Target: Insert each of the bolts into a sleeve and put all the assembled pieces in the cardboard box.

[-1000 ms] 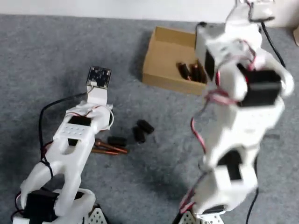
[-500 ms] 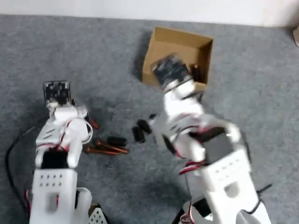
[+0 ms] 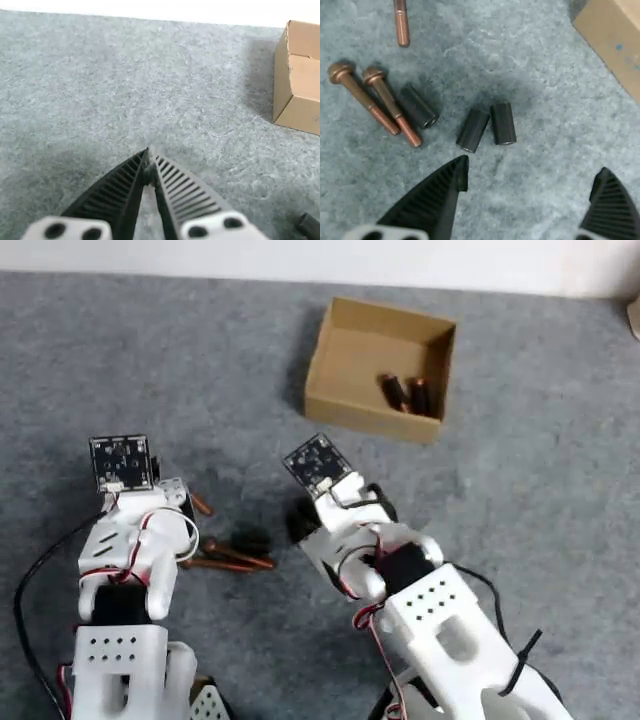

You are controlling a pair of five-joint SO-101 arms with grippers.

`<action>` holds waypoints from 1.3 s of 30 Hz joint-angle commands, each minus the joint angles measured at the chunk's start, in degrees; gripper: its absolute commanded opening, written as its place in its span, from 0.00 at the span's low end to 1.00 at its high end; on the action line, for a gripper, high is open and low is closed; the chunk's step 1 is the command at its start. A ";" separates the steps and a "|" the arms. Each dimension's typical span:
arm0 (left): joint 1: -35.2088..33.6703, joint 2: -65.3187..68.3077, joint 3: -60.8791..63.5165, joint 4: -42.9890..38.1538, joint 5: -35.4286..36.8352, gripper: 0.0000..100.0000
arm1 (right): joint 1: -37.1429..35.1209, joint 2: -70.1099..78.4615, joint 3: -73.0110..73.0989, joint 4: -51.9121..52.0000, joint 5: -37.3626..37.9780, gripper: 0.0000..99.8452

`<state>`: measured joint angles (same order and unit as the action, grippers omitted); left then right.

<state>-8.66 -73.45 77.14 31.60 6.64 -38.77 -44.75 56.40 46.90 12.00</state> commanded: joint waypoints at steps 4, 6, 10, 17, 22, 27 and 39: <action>0.57 -0.75 -0.13 -1.93 0.26 0.01 | -1.19 -1.10 -0.13 -2.07 4.57 0.35; 0.57 -0.75 -0.13 -1.93 0.26 0.01 | -1.19 -0.22 -0.13 -3.47 4.57 0.35; 0.57 -0.75 -0.22 -1.93 0.26 0.01 | -1.27 9.01 -5.05 -4.62 4.40 0.35; 0.57 -0.75 -0.22 -1.93 0.26 0.01 | -1.10 27.03 -13.85 -4.79 4.57 0.35; 0.48 -0.84 -0.31 -1.93 0.26 0.01 | -1.10 32.04 -14.73 -5.32 4.66 0.35; 0.48 -0.84 -0.31 -1.93 0.26 0.01 | -1.01 34.68 -14.29 -11.03 6.51 0.35; 0.48 -0.84 -0.31 -1.93 0.35 0.01 | 3.12 44.18 -16.04 -14.81 7.38 0.35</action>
<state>-8.66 -73.45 77.23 31.34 6.64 -37.10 -1.58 41.27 33.27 19.03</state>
